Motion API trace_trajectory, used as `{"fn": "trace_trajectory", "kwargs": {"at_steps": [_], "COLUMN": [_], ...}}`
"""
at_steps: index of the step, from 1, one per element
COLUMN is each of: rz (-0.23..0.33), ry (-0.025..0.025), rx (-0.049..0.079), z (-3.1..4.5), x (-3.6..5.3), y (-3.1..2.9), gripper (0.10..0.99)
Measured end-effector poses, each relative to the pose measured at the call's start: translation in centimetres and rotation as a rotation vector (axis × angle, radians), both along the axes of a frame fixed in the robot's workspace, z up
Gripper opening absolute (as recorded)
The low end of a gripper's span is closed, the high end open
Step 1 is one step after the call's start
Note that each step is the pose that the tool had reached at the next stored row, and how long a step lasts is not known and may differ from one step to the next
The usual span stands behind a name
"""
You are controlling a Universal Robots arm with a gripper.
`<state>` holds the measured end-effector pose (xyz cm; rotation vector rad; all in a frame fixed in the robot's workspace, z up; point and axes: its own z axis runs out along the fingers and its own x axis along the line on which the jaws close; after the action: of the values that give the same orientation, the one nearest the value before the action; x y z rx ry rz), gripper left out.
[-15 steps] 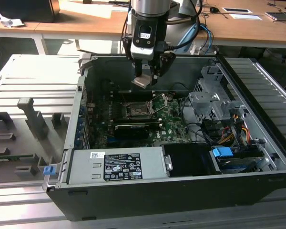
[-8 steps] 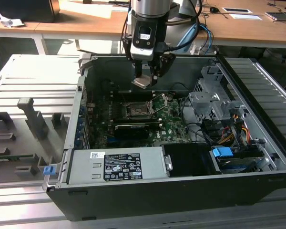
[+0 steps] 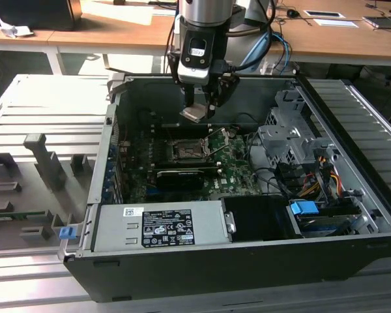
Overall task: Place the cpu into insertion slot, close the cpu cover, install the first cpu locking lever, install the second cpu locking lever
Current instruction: 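Place the cpu into insertion slot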
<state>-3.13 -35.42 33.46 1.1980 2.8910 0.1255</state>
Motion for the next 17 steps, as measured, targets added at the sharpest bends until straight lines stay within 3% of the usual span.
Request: {"fn": "trace_trajectory", "kwargs": {"at_steps": [10,17], "rz": [-0.022,-0.126], "ry": [0.0001,0.0000], "rx": [0.000,0.000], "z": [-0.22,-0.32], "x": [0.00,0.00], "y": [0.00,0.00], "gripper": [0.533,0.533]}}
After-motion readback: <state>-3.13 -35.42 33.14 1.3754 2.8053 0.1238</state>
